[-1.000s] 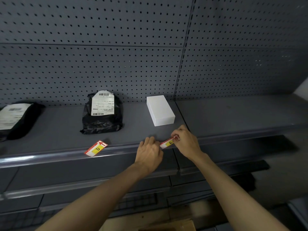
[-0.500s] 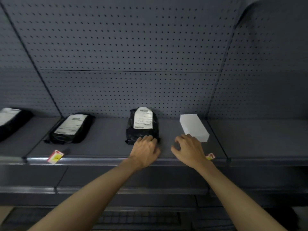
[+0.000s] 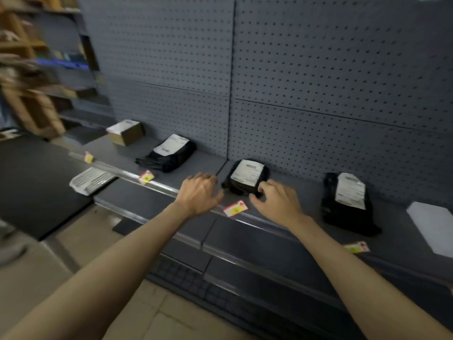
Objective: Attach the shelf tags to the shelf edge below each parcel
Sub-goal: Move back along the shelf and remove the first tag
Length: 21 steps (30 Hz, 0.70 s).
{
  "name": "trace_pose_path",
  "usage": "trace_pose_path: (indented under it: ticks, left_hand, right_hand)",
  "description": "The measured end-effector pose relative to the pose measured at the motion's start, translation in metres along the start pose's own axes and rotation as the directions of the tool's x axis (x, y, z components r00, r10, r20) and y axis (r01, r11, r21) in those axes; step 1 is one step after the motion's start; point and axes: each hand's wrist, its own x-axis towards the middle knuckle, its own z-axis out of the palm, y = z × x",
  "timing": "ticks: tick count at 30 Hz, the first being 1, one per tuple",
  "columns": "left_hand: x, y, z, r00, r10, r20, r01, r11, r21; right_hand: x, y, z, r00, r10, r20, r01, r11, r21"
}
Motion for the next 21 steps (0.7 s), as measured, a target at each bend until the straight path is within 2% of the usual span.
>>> trace_pose_path:
  ticks: [4, 8, 21]
  left_hand:
    - [-0.031, -0.12, -0.032, 0.998, -0.062, 0.008, 0.061, 0.994, 0.088]
    - [-0.056, -0.213, -0.057, 0.993, -0.109, -0.044, 0.113, 0.988, 0.108]
    - [-0.082, -0.422, -0.091, 0.97, -0.225, -0.091, 0.24, 0.946, 0.219]
  right_hand:
    - [0.047, -0.108, 0.027, 0.997, -0.07, -0.031, 0.07, 0.998, -0.002]
    - [0.087, -0.193, 0.05, 0.992, -0.114, -0.046, 0.113, 0.993, -0.025]
    - [0.207, -0.388, 0.129, 0.98, -0.198, -0.004, 0.198, 0.98, 0.0]
